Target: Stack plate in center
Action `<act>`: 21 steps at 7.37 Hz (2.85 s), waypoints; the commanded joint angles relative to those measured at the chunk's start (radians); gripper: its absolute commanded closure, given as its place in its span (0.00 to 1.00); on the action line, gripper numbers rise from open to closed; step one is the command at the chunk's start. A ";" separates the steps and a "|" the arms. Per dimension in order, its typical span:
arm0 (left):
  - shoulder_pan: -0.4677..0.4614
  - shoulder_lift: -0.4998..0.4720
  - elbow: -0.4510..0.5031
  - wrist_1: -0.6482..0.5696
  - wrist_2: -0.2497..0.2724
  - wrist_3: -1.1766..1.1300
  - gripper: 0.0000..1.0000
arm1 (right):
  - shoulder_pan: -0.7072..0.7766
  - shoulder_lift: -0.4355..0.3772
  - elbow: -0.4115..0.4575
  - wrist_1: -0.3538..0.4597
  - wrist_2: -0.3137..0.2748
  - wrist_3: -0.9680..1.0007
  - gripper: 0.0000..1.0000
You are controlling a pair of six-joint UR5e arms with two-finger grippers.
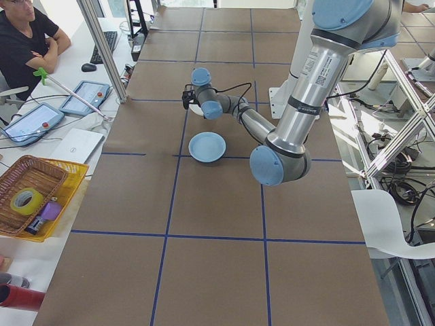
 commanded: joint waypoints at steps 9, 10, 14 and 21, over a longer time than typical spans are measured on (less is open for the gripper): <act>-0.153 0.233 0.037 -0.008 -0.019 0.408 1.00 | 0.000 0.000 0.000 0.000 0.000 0.000 0.00; -0.157 0.241 0.037 -0.008 -0.021 0.420 1.00 | 0.000 0.000 0.000 0.000 0.000 0.000 0.00; -0.155 0.242 0.042 -0.008 -0.022 0.420 1.00 | 0.000 0.000 0.000 0.000 0.000 0.000 0.00; -0.158 0.247 0.034 -0.022 -0.010 0.484 0.00 | 0.000 0.000 0.000 0.000 0.000 0.000 0.00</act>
